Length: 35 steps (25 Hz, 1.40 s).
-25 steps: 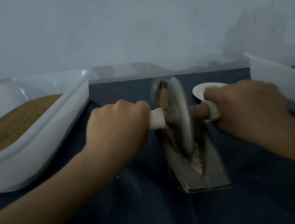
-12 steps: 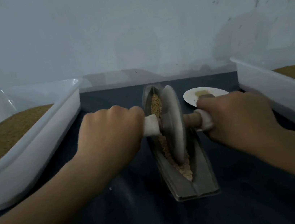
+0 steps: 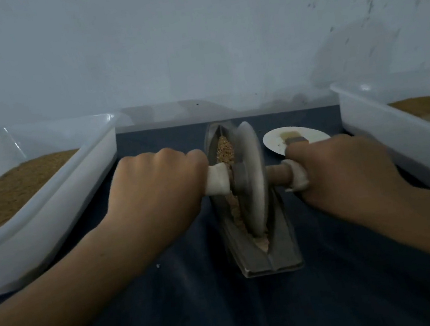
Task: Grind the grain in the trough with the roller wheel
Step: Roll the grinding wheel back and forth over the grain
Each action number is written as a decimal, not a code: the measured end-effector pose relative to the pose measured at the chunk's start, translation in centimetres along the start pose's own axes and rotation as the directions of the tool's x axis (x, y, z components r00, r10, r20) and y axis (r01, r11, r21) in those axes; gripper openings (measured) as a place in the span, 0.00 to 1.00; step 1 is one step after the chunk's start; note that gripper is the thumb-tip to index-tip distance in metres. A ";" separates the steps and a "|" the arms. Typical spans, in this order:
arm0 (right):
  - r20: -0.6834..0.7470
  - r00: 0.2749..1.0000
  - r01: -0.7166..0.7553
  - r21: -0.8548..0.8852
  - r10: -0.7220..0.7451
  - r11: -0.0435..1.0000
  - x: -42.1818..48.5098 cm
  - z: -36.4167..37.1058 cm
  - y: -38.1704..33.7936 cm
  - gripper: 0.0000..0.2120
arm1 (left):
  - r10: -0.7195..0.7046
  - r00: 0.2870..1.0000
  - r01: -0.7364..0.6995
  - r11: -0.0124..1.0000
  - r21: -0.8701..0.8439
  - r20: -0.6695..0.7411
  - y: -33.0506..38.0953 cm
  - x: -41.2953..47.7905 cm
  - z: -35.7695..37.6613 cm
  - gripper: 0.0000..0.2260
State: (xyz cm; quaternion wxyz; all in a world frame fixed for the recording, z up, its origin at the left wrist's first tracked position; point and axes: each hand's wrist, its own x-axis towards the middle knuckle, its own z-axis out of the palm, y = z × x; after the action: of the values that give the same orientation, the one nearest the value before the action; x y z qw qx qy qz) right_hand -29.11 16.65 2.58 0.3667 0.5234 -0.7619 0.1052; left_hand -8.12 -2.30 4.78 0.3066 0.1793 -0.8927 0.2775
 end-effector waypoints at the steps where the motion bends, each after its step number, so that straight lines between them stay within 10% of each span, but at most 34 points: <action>1: 0.020 0.999 -0.025 0.000 0.025 1.000 0.3 0.6 0.3 0.11 | -0.020 1.000 0.020 1.000 0.002 0.024 0.0 0.5 0.3 0.13; 7: 0.275 0.949 -0.145 -0.049 0.153 0.988 8.6 2.7 -1.6 0.05 | -0.229 0.896 0.235 0.972 0.032 0.381 -0.2 6.3 3.4 0.02; 13: -0.001 1.000 0.032 -0.016 -0.032 0.999 0.2 -0.1 0.0 0.18 | -0.003 0.999 0.003 1.000 -0.008 0.046 0.0 -0.6 0.4 0.17; 21: 0.349 0.926 -0.150 -0.019 0.147 0.988 8.0 1.7 -1.1 0.09 | -0.218 0.907 0.222 0.975 0.032 0.360 0.0 6.3 3.0 0.03; 27: -0.045 0.994 0.106 0.037 -0.104 0.994 0.6 -1.3 0.0 0.13 | -0.012 0.999 0.016 0.997 -0.073 0.046 0.0 -1.6 -0.7 0.11; 35: 0.328 0.928 -0.199 0.035 0.177 0.979 7.4 2.6 -1.0 0.08 | -0.156 0.916 0.147 0.988 0.053 0.369 0.0 6.9 2.5 0.04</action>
State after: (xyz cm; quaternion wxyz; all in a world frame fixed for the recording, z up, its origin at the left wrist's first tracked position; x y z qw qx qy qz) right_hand -30.78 9.43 5.47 0.2073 0.4702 -0.8542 0.0786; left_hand -14.42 -4.91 7.63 0.1505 0.3009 -0.9145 0.2247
